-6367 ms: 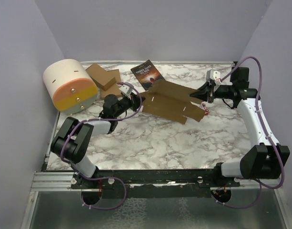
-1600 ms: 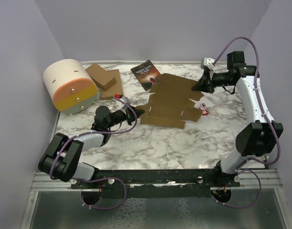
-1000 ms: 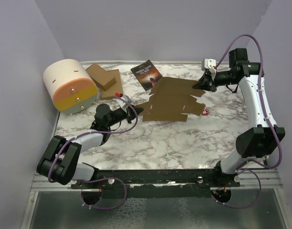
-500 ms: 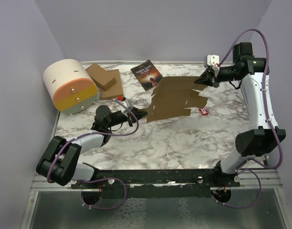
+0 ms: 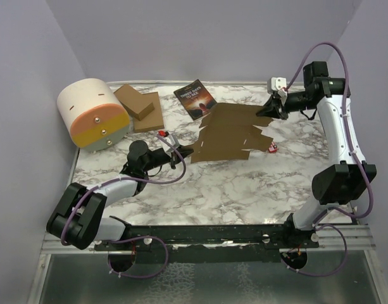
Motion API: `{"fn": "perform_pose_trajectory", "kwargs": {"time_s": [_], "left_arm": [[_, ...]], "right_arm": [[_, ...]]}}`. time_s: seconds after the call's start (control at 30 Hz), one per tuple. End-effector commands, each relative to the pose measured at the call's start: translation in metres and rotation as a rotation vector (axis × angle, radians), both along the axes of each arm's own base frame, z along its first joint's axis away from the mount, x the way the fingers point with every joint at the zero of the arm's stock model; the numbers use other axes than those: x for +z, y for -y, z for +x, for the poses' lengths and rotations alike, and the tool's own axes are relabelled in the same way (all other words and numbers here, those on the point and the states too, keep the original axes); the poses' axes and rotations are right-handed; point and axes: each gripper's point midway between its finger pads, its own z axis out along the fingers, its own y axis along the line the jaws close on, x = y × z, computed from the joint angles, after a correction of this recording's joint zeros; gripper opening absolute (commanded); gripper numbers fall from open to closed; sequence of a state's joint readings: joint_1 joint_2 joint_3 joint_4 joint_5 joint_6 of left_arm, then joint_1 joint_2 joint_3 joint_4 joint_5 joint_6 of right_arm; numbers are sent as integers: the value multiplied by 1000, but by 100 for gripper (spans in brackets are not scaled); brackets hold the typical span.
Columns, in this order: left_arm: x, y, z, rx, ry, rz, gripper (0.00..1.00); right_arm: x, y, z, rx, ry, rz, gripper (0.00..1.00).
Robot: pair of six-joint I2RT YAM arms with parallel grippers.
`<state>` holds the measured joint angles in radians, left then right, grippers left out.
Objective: Fold the paper box
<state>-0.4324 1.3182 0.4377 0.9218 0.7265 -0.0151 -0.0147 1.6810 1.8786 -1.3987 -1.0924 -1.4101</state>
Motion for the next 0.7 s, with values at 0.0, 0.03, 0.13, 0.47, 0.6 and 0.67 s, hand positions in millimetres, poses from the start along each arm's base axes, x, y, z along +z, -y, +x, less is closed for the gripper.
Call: {"fn": "perform_pose_trajectory", "kwargs": {"time_s": [0.0,0.03,0.13,0.47,0.6,0.67], "left_arm": [[-20,-7,4,45,28,69,0],[-23,-6,4,40,20,72,0],[-33,-5,4,31,-2,80,0],[-36,-1,7,-14,-19,24,0],[-41,-18,28,120,-42,39,8],[-42,-30,39,209,-51,47,17]], "right_arm": [[-9,2,-6,12,6,-20,1],[-12,2,-5,12,-3,-20,1],[-23,2,-1,8,-33,-16,1],[-43,-2,15,43,2,-18,1],[-42,-1,15,44,13,-29,1],[-43,0,14,42,8,-35,1]]}}
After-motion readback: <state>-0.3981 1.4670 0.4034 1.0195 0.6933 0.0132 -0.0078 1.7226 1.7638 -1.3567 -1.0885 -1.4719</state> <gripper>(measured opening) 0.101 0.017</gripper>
